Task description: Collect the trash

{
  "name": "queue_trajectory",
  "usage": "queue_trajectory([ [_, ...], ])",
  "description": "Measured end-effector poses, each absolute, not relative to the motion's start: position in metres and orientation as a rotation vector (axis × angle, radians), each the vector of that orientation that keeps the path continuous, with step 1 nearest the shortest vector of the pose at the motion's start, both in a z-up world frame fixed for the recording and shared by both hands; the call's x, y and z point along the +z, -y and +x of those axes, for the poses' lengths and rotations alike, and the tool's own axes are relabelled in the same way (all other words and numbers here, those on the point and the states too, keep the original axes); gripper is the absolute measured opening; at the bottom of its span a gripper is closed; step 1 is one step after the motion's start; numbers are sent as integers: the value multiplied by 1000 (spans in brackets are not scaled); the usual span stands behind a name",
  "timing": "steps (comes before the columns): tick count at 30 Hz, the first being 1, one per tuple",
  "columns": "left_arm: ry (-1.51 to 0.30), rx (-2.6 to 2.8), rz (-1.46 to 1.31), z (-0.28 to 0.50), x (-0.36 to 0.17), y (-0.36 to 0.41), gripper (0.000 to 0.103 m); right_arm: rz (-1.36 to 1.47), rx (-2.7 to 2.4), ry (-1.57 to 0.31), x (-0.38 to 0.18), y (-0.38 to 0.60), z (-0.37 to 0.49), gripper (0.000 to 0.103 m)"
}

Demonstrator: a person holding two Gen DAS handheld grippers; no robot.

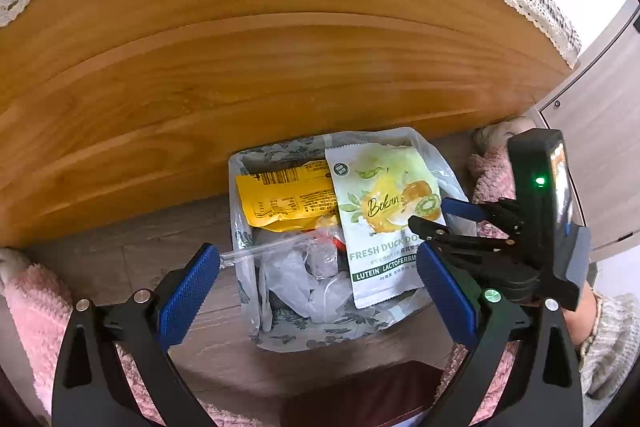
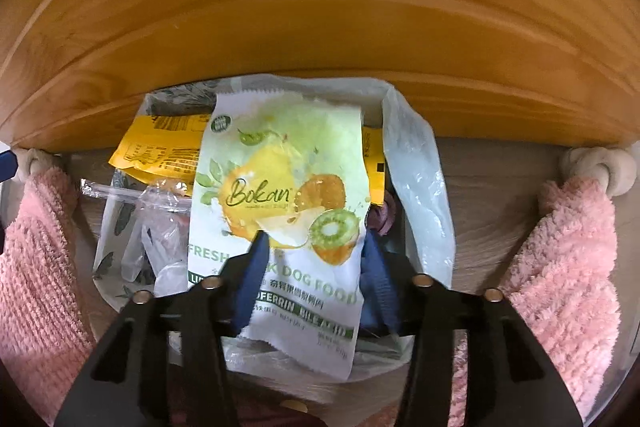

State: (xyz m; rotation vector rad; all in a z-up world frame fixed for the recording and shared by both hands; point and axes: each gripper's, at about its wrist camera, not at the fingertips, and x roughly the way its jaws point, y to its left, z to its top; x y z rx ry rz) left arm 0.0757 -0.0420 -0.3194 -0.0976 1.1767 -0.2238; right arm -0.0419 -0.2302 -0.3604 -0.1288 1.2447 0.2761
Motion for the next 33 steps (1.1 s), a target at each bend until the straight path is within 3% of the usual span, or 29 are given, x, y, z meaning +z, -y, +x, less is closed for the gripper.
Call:
queue_trajectory([
  [13,-1117,-226,-125,61,-292,39,95,-102,319,-1161,-302,244,-71,95],
  [25,-943,-234,-135,14,-225,43,95,-118,274,-1034,-222,254,-114,95],
  [33,-865,-242,-121,-7,-194,50,95,-14,269,-1075,-193,270,-134,95],
])
